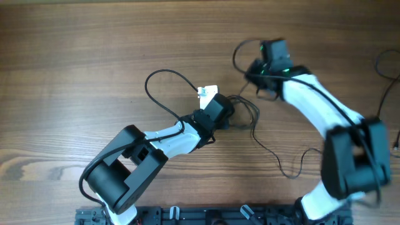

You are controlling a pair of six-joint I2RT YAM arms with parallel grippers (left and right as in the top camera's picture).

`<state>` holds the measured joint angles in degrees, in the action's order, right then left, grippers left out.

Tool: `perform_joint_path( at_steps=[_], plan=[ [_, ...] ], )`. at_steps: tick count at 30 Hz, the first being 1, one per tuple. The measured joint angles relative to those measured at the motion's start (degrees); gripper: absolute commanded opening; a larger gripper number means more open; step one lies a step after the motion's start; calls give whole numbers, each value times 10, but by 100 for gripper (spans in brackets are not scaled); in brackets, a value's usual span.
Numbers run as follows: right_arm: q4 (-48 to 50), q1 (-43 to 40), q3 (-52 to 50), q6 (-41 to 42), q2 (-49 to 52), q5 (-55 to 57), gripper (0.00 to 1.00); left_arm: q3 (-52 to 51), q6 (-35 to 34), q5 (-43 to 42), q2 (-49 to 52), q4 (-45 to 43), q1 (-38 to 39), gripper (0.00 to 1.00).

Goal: Untangle cables
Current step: 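Pull the right gripper to the top right to draw a second cable out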

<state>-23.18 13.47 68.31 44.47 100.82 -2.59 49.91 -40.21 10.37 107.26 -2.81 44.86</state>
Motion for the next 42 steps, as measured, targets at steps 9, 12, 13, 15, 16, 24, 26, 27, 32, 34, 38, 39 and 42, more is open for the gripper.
perform_joint_path(
  at_steps=[9,12,13,15,16,24,26,27,32,34,38,39,42],
  plan=[
    [-80,-132,74,-80,-325,-6,4,2,-9,-2,0,5,-2,4],
    [-128,-203,74,-93,-373,-3,5,5,-17,-21,0,11,-13,4],
    [-144,-226,74,-100,-381,-3,4,7,-19,-29,-1,16,-18,4],
    [-170,-266,74,-108,-385,-3,4,11,-22,-37,-5,35,-35,4],
    [-185,-289,73,-114,-384,-2,4,12,-23,-42,-10,52,-54,4],
    [-213,-338,71,-205,-371,-81,4,12,-32,-59,-41,163,-212,4],
    [-192,-338,71,-233,-366,-110,4,12,-32,-82,-42,162,-235,4],
    [-178,-338,71,-245,-362,-120,4,11,-32,-98,-42,158,-242,4],
    [-46,-338,71,-304,-319,-136,4,3,-33,-210,-34,103,-268,4],
    [3,-338,71,-316,-293,-122,4,1,-33,-252,-29,94,-271,4],
    [104,-338,71,-329,-220,-96,4,-1,-22,-279,-28,98,-271,4],
    [120,-338,71,-330,-200,-89,4,-1,-20,-278,-28,102,-271,4],
    [160,-338,91,-335,-132,-69,4,2,-12,-270,-29,116,-269,4]
  ],
)
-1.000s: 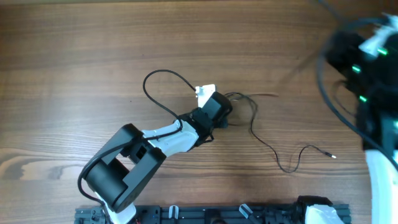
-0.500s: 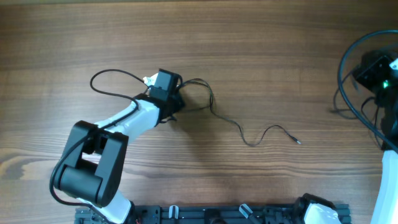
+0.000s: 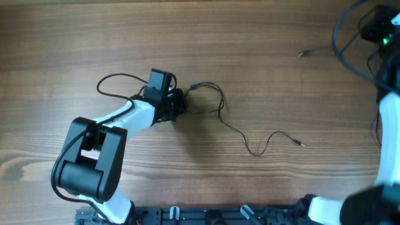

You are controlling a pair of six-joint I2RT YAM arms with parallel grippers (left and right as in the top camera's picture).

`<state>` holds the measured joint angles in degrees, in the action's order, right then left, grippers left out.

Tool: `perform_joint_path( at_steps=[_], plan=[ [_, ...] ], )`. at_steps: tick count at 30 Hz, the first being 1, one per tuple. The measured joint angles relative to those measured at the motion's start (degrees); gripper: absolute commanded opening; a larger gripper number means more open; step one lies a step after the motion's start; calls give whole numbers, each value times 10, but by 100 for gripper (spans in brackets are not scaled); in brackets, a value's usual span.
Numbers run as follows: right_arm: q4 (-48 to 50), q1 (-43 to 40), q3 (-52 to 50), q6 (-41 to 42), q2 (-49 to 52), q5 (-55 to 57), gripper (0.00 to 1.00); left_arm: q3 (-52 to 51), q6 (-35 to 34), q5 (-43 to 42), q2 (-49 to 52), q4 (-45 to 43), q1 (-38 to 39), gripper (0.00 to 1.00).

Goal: Untangle cables
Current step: 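Pull the right gripper to the top right to draw a second cable out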

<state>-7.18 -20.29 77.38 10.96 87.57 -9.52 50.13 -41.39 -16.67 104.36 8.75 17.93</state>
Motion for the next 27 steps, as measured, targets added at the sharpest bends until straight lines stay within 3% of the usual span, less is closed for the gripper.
perform_joint_path(
  at_steps=[11,18,20,21,27],
  plan=[
    [13,0,308,-47,289,89,4,1,6,31,-4,4,9,4],
    [-54,0,341,-59,446,113,7,1,6,45,-5,4,9,4],
    [-85,0,336,-46,497,113,87,1,6,49,-6,4,9,4],
    [-99,0,336,-40,506,113,100,1,6,49,-6,4,9,4],
    [-169,0,334,-31,486,115,100,1,6,52,-6,4,9,4]
  ],
)
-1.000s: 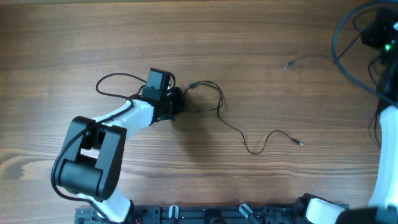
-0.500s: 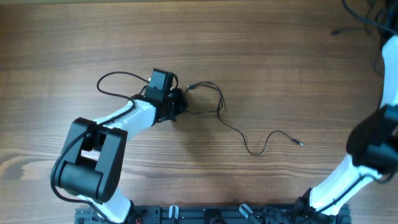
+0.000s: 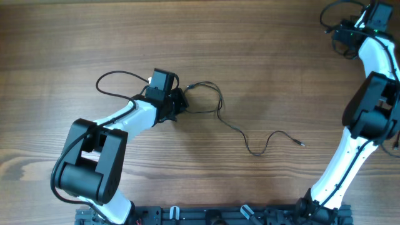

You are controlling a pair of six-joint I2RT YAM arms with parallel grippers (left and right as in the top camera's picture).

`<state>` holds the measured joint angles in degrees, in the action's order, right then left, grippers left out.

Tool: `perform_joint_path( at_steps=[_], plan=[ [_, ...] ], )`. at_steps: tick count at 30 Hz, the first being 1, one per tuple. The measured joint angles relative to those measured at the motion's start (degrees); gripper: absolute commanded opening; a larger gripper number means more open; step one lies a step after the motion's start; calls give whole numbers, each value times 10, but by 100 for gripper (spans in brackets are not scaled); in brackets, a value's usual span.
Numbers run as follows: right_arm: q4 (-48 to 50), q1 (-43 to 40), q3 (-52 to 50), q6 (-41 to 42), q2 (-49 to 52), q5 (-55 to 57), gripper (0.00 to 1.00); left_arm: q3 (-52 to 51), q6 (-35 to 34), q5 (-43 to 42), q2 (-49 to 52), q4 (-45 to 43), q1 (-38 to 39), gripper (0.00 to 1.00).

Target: Untangle cables

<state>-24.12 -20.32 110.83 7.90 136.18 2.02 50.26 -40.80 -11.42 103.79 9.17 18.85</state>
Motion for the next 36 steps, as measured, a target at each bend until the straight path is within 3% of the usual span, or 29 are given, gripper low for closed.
perform_joint_path(
  at_steps=[6,14,18,19,21,24,30,35,36],
  plan=[
    [-82,0,0,5,-150,0,100,0,0,12,-1,0,7,6],
    [-318,9,17,43,-371,-19,100,-2,5,61,-3,-24,44,20],
    [-407,15,12,78,-375,-17,100,-1,9,85,-3,-31,68,43],
    [-417,15,5,94,-371,-9,100,0,11,86,-3,-31,72,54],
    [-415,13,-11,117,-363,24,100,3,12,92,-3,-31,85,71],
    [-379,6,-43,134,-348,102,100,8,16,100,-6,-29,100,85],
    [-262,-42,-103,109,-306,190,100,10,19,101,-7,-30,105,88],
    [-201,-127,-124,112,-218,192,69,10,19,101,-7,-30,105,89],
    [-190,-139,-125,116,-199,190,68,10,19,101,-7,-31,105,89]
  ],
)
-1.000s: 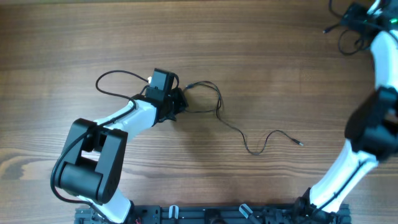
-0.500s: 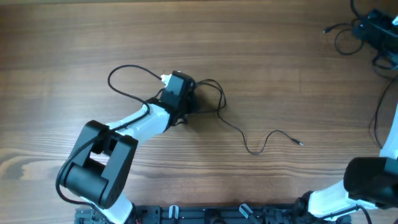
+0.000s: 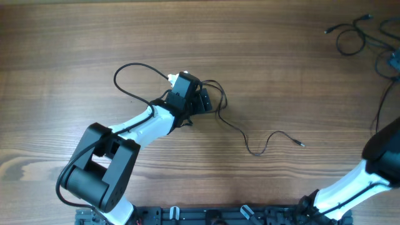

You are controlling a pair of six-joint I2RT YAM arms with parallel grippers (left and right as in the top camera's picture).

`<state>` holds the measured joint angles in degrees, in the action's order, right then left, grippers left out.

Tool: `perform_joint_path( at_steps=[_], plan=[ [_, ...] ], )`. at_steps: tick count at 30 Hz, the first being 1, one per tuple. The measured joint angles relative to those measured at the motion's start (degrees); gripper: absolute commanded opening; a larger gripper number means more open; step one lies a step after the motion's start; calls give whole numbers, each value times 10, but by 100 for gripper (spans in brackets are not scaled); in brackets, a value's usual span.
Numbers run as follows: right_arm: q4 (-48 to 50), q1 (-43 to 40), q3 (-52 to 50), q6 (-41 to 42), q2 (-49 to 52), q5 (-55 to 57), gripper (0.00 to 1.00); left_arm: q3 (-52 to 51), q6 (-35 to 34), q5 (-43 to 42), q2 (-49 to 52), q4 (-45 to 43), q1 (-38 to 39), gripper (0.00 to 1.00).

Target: Untangle cables

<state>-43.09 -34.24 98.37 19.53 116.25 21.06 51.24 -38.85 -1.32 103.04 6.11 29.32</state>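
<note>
A thin black cable (image 3: 250, 147) runs from my left gripper (image 3: 202, 100) at mid-table, down and right, to a free plug end (image 3: 302, 145). Its left end forms a small loop (image 3: 219, 94) right at the dark fingers, which appear shut on it. A second black cable (image 3: 350, 39) lies coiled by itself at the far top right, its connector (image 3: 327, 30) pointing left. Only the right arm's lower links (image 3: 381, 162) show at the right edge. Its gripper is out of view.
The left arm's own wiring arches in a loop (image 3: 125, 72) up and left of its wrist. More dark wires (image 3: 390, 25) sit at the top right corner. A black rail (image 3: 206, 215) lines the near table edge.
My left gripper has shifted right, and the cable's near end has bunched into a tighter loop. The right gripper has left the top right corner and the view; the second cable lies there alone.
Both grippers first met at a tangle in the table's middle. Then the left one sat further left with one cable trailing right, while the right one had the other cable at the far top right. Now the two cables lie well apart.
</note>
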Motion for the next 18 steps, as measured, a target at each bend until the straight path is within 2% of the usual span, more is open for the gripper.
perform_joint_path(
  at_steps=[2,4,5,7,9,11,14,18],
  plan=[
    [21,-21,-2,6,33,0,56,0,0,0,0,0,0,89],
    [46,-32,-5,11,58,0,30,0,0,0,0,0,1,89],
    [62,-34,-5,10,67,0,24,0,0,0,0,-1,1,89],
    [102,-34,-5,12,86,0,25,0,0,0,0,-1,1,89],
    [140,-33,-5,10,99,-3,31,0,0,0,0,-1,1,89],
    [171,-33,-5,8,108,-10,31,0,0,0,0,-1,1,89],
    [228,-33,-5,-7,121,-24,19,0,0,0,0,-1,1,89],
    [289,-31,-5,-85,144,-95,5,0,0,0,0,-1,1,88]
  ],
)
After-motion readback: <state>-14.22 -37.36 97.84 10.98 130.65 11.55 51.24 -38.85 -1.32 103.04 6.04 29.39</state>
